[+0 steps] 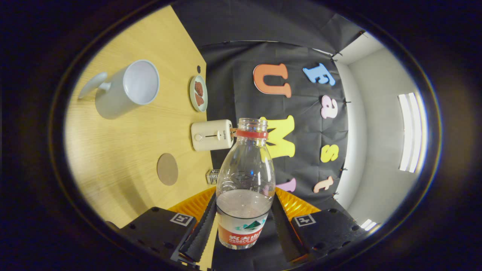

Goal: Take the bottle from table, then pour the juice into the cup, finally place the bottle on the coaster

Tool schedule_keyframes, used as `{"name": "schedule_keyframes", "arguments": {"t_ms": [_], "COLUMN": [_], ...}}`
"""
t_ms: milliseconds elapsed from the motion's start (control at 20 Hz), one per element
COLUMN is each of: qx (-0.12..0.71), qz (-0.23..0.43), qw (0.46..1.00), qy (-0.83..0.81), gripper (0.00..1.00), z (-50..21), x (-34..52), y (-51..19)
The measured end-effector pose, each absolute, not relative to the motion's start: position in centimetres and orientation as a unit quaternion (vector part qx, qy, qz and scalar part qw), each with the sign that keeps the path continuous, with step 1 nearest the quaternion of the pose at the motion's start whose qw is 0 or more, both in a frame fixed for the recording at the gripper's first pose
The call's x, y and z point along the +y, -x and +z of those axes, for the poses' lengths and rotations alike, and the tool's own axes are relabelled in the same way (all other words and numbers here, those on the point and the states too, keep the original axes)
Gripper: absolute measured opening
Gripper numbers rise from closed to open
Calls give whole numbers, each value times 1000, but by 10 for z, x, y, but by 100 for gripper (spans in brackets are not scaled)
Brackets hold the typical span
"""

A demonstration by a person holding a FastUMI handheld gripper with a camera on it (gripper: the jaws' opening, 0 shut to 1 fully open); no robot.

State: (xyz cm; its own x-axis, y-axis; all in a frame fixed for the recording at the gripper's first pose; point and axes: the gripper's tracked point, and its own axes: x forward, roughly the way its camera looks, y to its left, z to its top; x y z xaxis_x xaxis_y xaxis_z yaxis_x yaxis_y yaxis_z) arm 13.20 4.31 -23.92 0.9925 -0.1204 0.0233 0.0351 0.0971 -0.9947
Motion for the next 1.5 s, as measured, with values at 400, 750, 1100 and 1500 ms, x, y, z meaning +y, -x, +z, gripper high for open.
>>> {"name": "schedule_keyframes", "arguments": {"t_ms": [400,750,1100,1500], "qx": [2,-7,-12,-19], "qz": [-52,-56,-57,-60], "qw": [681,656,648,639], "qy": [731,752,759,767], "gripper": [82,82,82,82], "z": [-238,-234,-233,-227], "x": [68,80,85,92], "y": [-128,-136,-131,-130]}}
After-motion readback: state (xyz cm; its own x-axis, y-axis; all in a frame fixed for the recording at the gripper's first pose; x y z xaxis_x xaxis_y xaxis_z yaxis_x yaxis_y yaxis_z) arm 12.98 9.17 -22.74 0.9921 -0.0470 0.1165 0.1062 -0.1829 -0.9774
